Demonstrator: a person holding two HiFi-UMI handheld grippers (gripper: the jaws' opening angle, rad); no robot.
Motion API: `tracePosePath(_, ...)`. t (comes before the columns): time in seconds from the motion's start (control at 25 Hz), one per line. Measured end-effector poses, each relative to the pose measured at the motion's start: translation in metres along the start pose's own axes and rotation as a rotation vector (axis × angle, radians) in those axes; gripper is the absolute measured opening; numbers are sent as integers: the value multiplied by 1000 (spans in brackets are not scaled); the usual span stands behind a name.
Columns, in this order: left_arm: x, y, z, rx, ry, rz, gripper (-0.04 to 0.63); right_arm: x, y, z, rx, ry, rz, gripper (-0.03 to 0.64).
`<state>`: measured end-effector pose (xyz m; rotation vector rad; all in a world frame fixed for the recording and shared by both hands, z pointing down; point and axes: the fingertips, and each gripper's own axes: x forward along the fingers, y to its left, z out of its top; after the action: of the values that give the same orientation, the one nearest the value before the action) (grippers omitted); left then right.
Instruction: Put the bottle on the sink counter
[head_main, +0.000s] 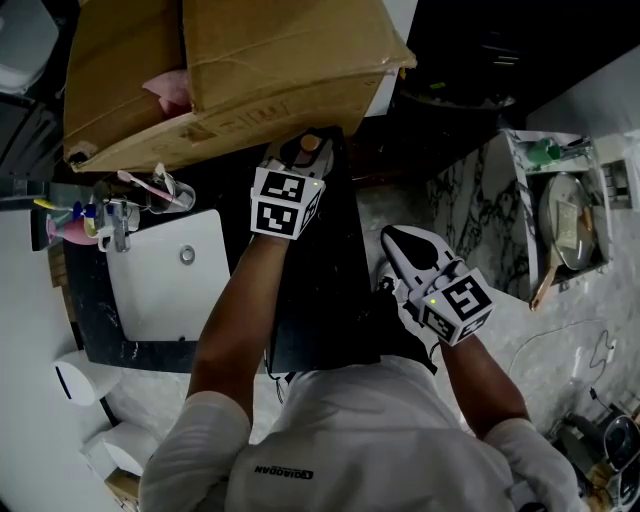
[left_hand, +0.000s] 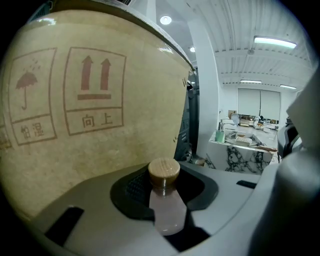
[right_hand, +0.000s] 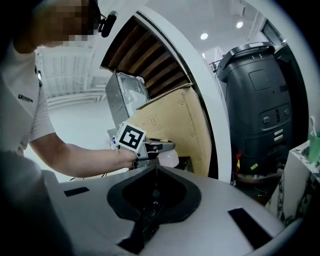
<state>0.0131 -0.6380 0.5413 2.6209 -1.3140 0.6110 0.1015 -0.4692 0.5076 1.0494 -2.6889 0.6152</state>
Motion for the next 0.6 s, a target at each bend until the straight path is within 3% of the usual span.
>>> tracePosePath(0.6, 4, 1, -7, -13, -10, -13, 123, 6, 5, 0, -1, 3, -2, 43)
